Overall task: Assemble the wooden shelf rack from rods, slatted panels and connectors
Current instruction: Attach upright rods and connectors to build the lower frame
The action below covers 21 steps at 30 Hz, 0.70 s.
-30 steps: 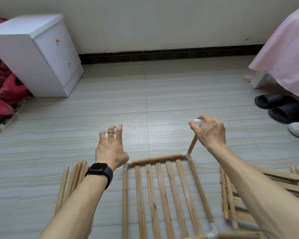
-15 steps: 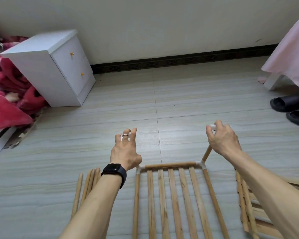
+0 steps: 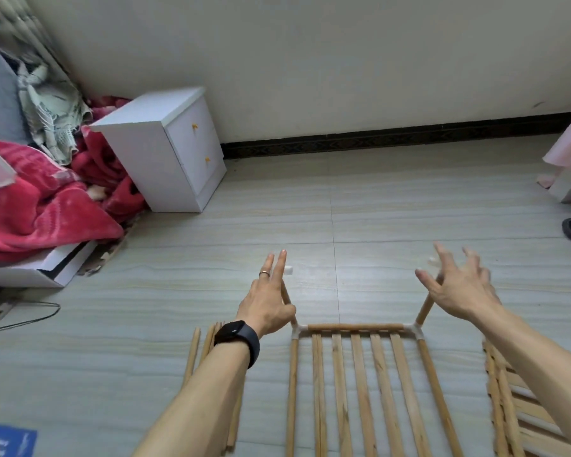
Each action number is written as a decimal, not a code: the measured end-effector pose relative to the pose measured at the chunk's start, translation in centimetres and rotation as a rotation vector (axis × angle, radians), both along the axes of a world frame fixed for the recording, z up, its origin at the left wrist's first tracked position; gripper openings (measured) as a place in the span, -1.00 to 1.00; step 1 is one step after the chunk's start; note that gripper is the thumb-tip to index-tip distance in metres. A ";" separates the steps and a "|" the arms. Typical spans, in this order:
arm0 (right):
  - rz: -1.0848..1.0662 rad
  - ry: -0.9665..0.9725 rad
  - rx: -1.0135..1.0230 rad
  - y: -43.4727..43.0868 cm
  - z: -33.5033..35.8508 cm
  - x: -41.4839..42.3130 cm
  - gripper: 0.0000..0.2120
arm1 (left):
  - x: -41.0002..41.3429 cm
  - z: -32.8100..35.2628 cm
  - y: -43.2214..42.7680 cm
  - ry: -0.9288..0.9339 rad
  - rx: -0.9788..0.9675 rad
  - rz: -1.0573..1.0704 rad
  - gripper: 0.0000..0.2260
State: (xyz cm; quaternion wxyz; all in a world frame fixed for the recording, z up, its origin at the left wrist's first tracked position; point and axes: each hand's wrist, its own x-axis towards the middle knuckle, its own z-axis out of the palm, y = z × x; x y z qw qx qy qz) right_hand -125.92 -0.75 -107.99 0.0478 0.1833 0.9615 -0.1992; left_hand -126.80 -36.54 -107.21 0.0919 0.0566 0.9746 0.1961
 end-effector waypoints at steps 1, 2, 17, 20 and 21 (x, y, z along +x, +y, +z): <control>0.011 0.013 0.060 -1.1 1.0 0.9 -0.26 | 1.1 0.4 -1.3 0.026 0.051 0.031 -0.06; 0.049 0.044 0.101 -2.6 2.0 1.8 -0.21 | 2.4 0.6 -2.8 0.058 0.086 0.075 -0.11; 1.379 -0.324 0.400 -28.1 1.6 17.8 -0.63 | 29.3 -17.1 -16.1 -0.630 -0.198 0.481 -0.47; 1.318 -0.302 0.276 -27.9 0.0 17.3 -0.72 | 30.1 -18.7 -16.0 -0.640 -0.268 0.403 -0.54; 1.308 -0.289 0.250 -27.8 -0.5 17.0 -0.74 | 30.1 -18.9 -16.1 -0.622 -0.277 0.391 -0.56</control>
